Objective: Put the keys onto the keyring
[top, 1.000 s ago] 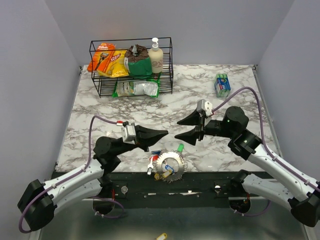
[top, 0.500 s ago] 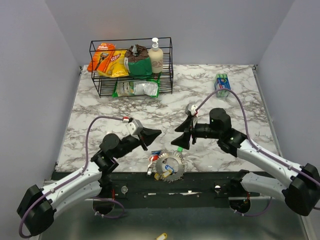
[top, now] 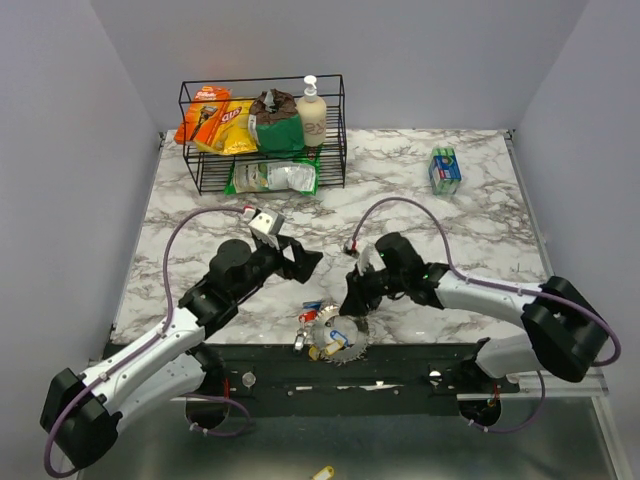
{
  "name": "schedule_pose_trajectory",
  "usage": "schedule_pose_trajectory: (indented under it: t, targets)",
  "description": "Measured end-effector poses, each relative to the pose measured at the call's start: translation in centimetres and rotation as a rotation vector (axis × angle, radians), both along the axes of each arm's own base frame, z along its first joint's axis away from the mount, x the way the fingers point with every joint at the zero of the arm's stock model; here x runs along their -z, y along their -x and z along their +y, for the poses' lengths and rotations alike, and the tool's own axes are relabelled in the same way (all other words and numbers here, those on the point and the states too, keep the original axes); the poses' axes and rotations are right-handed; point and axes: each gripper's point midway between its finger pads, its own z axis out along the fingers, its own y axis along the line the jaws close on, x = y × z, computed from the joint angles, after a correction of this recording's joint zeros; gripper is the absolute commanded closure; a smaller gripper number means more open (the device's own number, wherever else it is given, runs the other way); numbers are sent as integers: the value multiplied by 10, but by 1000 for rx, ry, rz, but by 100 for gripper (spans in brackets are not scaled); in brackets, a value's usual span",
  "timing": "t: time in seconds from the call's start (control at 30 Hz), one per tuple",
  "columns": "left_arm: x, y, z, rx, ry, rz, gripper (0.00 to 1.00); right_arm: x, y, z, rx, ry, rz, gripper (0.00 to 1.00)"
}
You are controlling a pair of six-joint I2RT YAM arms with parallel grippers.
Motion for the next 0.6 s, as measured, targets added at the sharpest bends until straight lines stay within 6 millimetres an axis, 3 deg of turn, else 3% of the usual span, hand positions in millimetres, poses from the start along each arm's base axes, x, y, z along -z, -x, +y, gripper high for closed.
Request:
schedule_pose_trajectory:
  t: [0.1, 0.3, 0.43, 0.6]
  targets:
    - [0, -11, 15, -78, -17, 45, 1, 29, 20, 5, -35, 84, 94, 99]
    - [1, -28, 44, -197, -33, 112, 1, 60, 36, 17, -55, 188, 191, 99]
    - [9, -32, 56, -236, -48, 148, 1, 73, 24, 22, -9, 239, 199, 99]
    - [12, -31, 59, -243, -48, 168, 1, 73, 3, 28, 77, 277, 175, 100]
